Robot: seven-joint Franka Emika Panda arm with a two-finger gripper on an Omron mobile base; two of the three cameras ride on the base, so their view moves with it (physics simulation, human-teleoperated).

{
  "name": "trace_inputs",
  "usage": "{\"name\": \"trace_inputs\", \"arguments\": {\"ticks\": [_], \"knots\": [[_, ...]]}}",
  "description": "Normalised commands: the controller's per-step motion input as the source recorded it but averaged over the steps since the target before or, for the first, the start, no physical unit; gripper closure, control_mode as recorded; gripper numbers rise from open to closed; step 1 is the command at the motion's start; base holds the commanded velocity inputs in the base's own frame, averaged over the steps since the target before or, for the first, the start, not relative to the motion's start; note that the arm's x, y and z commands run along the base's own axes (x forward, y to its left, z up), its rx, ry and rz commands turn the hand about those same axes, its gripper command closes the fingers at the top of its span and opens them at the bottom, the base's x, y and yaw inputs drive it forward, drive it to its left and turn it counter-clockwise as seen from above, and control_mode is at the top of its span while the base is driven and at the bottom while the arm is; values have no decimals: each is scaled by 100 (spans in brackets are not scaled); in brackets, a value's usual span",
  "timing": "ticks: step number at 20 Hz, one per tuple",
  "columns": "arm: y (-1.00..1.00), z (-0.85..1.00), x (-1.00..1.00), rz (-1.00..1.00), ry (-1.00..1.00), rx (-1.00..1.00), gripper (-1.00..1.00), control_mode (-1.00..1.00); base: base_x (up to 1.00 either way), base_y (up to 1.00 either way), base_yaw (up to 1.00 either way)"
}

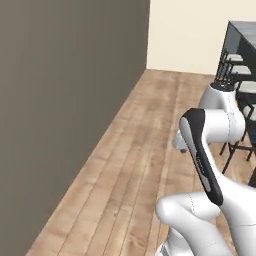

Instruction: Place the large bottle from the dining counter next to the other large bottle outside the sink, and place the small bottle from the dining counter next to the other small bottle inside the sink.

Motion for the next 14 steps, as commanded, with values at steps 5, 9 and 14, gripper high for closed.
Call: {"name": "trace_inputs", "arguments": {"ticks": [5,9,14], "knots": [[0,0,0,0,0,0,-100,100,100,46,-66],[0,0,0,0,0,0,-100,100,100,64,-56],[0,0,0,0,0,0,-100,100,100,58,-51]]}}
